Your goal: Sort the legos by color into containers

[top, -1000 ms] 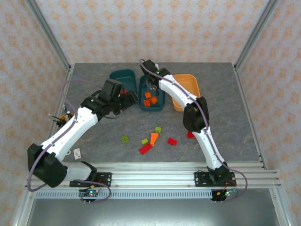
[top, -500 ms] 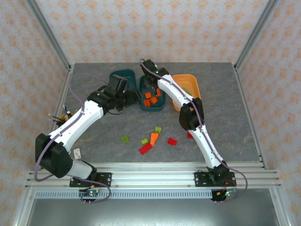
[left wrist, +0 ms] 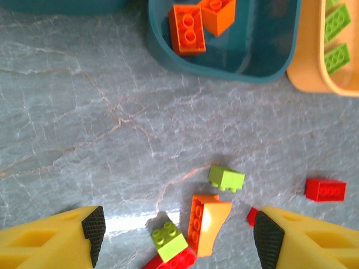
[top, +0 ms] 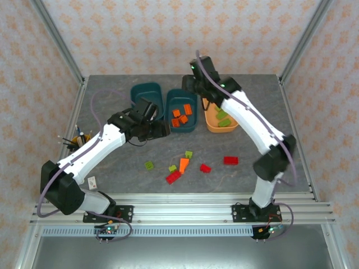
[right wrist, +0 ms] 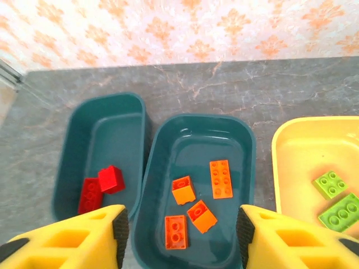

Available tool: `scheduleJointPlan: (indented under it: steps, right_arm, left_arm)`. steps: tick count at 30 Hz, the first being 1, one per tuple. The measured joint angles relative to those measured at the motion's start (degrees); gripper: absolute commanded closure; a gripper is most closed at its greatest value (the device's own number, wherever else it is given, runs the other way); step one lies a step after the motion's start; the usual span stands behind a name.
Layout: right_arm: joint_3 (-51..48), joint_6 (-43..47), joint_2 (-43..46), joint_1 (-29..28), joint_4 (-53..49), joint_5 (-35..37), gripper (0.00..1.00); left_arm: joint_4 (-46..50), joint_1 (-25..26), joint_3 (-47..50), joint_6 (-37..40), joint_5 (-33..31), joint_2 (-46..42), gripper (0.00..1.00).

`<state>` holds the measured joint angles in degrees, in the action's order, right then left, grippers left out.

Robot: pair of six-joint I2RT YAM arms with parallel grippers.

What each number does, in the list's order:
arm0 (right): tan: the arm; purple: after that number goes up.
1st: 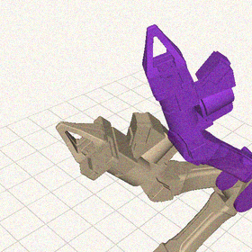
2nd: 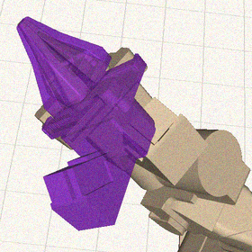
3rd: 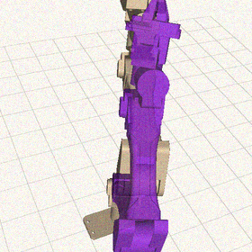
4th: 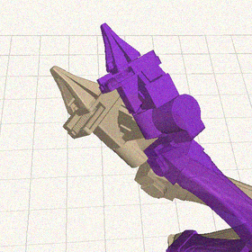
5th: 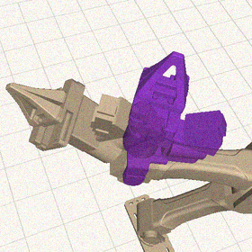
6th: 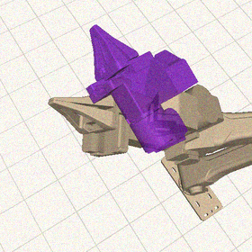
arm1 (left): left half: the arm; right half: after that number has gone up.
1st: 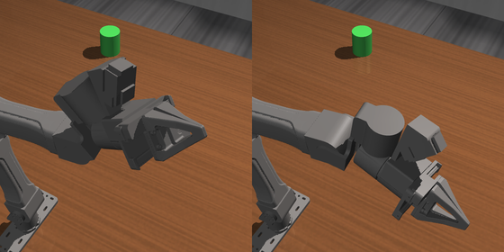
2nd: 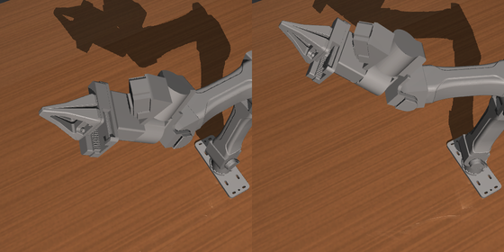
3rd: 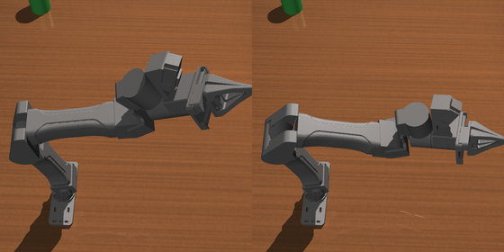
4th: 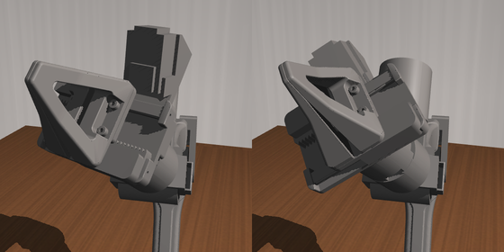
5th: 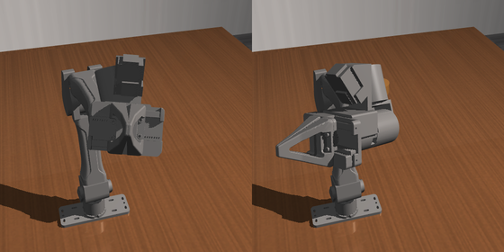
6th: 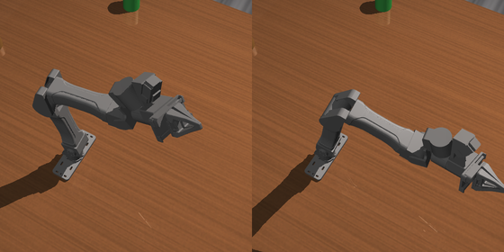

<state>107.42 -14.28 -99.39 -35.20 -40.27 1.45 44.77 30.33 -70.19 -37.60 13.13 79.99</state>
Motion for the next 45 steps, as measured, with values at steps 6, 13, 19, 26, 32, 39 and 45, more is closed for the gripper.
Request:
scheduleJointPlan:
  steps: [6,13,19,26,32,39,45]
  right_arm:
    - [-25.03,-3.96,18.45,0.00,6.78,-3.28,0.45]
    - [-47.76,-9.05,33.16,-0.02,8.63,-14.27,0.43]
    - [-61.44,-12.39,43.17,-0.02,8.24,-24.87,0.43]
    - [-64.02,-12.74,49.29,-0.02,5.11,-26.69,0.39]
    - [-64.02,-13.09,50.14,-0.02,4.92,-27.76,0.35]
    - [-64.02,-13.20,51.54,-0.02,3.82,-29.86,0.31]
    - [-64.02,-13.49,51.80,-0.02,3.56,-30.45,0.31]
  left_arm:
    - [1.62,4.94,1.42,0.22,-1.18,-0.13,0.30]
    - [2.36,12.28,3.32,0.22,-3.08,0.59,0.33]
    - [2.34,17.66,3.17,0.13,-4.61,6.56,0.41]
    - [2.40,27.23,4.37,1.07,-6.97,8.17,0.33]
    - [2.38,30.32,7.65,2.43,-9.57,10.36,0.28]
    - [0.81,30.29,12.37,2.58,-9.62,11.54,0.27]
    - [-2.25,30.05,13.29,3.23,-9.27,14.86,0.30]
